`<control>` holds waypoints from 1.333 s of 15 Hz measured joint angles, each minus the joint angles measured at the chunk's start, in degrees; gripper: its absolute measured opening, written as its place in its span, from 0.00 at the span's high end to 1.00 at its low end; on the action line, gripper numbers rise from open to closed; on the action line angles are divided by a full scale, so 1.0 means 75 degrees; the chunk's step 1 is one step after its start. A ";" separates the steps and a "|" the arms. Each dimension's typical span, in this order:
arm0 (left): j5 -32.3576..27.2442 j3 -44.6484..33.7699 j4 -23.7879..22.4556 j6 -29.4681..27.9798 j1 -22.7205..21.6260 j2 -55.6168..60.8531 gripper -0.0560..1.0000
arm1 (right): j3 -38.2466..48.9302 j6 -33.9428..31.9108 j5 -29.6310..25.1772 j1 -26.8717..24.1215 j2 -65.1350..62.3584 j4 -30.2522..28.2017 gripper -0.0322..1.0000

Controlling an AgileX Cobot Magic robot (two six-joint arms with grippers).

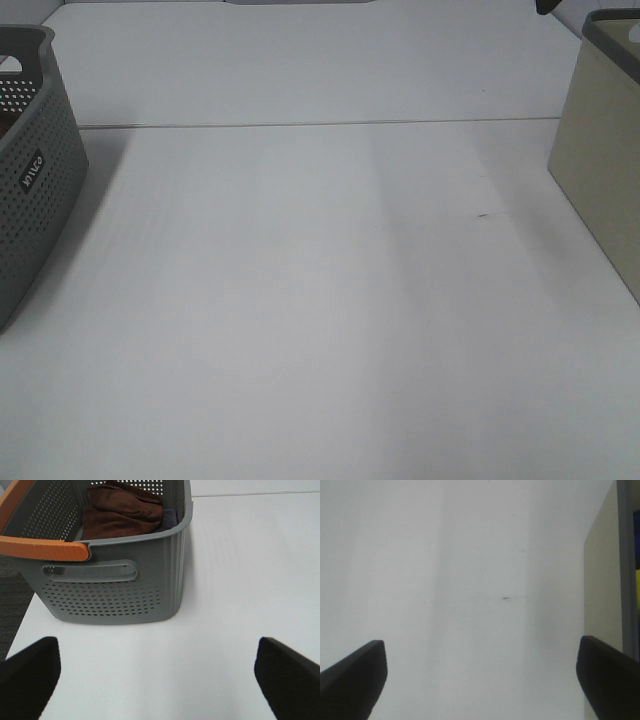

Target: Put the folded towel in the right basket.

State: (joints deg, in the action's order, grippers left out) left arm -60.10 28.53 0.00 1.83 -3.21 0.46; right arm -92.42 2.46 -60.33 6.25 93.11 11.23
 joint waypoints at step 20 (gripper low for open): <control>0.0000 0.0000 0.0000 0.0000 0.0000 0.0000 0.02 | 0.8434 -0.0604 -0.0008 0.0000 -1.2414 -0.1665 0.02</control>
State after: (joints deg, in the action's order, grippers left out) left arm -60.10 28.53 0.00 1.83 -3.21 0.46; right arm -29.16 -2.06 -60.39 6.25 0.00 -1.26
